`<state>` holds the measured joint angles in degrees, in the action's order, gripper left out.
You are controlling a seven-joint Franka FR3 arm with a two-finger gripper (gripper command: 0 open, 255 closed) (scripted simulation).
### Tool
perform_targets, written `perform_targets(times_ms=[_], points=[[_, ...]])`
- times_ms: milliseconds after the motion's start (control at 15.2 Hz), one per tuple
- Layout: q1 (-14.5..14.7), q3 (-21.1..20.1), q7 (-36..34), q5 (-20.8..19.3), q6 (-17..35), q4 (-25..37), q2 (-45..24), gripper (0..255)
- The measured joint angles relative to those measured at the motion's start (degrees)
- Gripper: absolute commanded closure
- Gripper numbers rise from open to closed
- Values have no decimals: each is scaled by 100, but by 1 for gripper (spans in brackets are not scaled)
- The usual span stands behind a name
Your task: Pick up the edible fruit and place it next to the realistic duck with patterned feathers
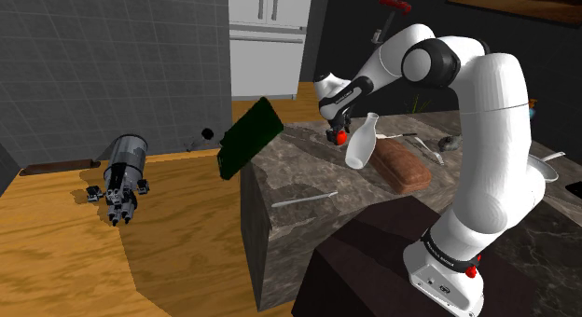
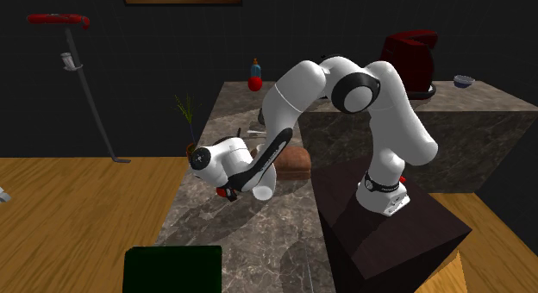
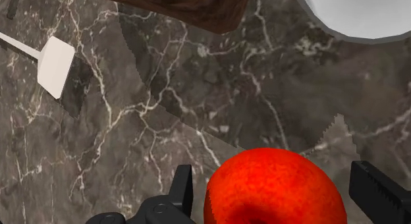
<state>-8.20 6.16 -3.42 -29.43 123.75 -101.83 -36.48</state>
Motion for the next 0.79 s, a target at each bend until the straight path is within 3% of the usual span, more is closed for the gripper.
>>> perform_targets(times_ms=[330,396,792], points=[[-2,1,-2,-3,10,-4,-4,0],[-2,1,-2,-3,10,-4,-4,255],[-1,3,-5,-5,10,-2,4,255]])
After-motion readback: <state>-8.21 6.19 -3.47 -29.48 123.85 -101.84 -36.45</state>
